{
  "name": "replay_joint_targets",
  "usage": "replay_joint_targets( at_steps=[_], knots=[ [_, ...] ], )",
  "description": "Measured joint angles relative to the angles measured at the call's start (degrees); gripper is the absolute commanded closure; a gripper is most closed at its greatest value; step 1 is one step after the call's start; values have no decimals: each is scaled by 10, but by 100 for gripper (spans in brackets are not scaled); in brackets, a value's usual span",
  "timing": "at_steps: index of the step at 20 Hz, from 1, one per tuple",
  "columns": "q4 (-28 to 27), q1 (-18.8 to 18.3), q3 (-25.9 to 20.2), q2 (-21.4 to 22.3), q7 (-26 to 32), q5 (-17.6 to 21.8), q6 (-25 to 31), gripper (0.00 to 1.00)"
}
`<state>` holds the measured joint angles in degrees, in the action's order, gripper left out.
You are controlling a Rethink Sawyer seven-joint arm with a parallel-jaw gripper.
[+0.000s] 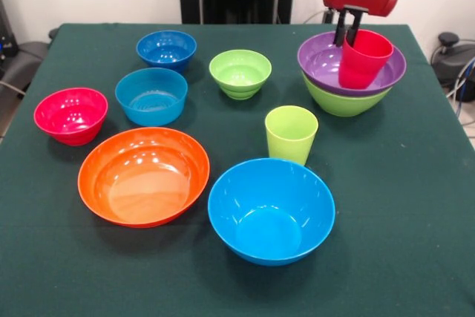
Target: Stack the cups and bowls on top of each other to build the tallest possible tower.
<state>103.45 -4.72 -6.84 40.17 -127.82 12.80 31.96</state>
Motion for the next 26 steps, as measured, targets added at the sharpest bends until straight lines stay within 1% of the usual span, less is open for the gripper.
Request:
replay_joint_targets(
  at_steps=[11, 26],
  knots=[
    [22, -4, 0, 0, 0, -5, -4, 100],
    [52, -28, -4, 0, 0, -8, -49, 100]
  ],
)
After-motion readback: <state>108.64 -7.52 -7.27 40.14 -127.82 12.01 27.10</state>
